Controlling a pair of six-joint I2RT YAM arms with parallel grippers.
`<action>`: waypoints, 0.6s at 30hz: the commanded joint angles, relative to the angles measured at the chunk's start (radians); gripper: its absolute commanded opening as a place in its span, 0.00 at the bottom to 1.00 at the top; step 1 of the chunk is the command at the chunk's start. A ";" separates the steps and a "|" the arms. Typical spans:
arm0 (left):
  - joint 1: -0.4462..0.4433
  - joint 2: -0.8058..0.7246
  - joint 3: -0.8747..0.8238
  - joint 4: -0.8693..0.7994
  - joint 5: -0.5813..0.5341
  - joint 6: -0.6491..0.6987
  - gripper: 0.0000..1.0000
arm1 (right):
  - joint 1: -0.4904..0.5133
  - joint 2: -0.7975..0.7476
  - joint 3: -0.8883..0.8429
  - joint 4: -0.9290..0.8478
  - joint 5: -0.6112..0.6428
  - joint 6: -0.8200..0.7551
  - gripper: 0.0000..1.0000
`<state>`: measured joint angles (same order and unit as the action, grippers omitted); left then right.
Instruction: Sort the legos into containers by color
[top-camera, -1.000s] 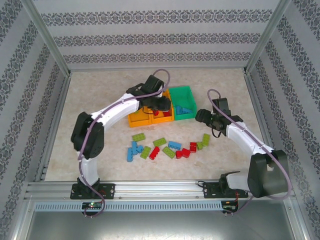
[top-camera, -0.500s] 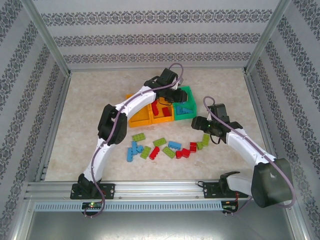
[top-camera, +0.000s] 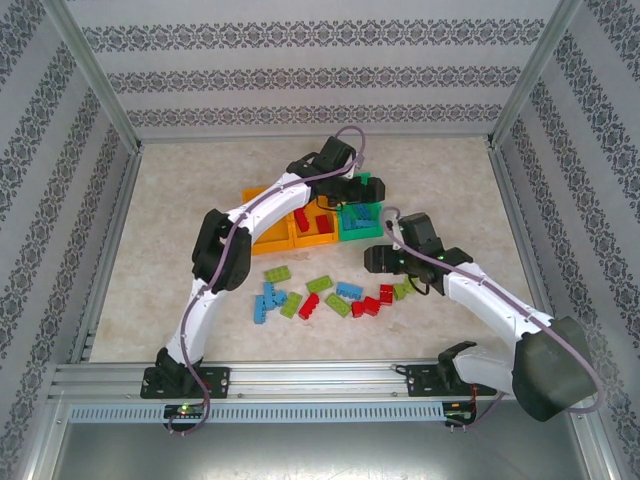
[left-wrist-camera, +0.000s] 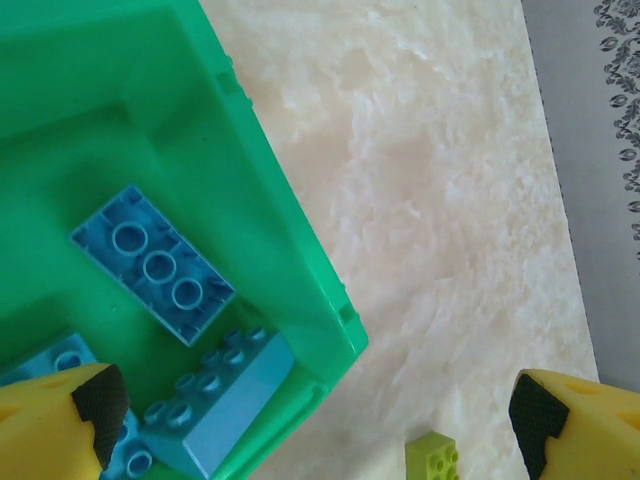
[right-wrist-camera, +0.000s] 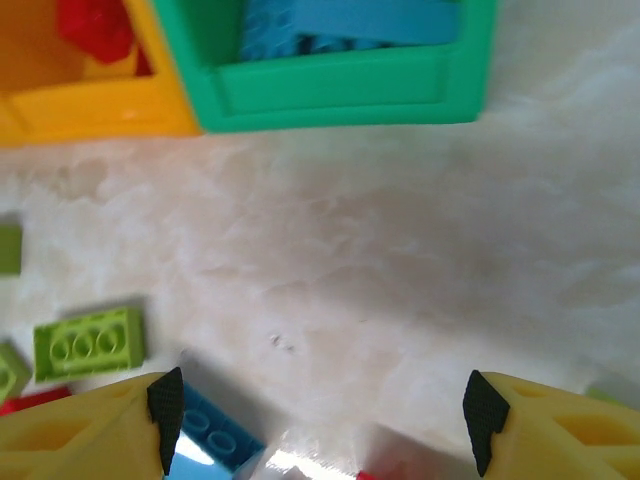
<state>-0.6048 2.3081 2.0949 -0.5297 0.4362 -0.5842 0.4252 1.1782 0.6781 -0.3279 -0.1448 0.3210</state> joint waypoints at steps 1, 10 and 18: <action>0.002 -0.087 -0.033 0.022 -0.015 0.001 1.00 | 0.071 0.019 0.045 -0.014 -0.005 -0.122 0.76; 0.041 -0.191 -0.161 0.019 -0.007 -0.014 1.00 | 0.209 0.199 0.240 -0.270 -0.011 -0.463 0.76; 0.143 -0.357 -0.471 0.169 -0.007 -0.088 1.00 | 0.267 0.262 0.248 -0.293 -0.015 -0.572 0.74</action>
<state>-0.4927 2.0197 1.6764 -0.4301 0.4393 -0.6418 0.6670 1.4120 0.9043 -0.5671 -0.1509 -0.1692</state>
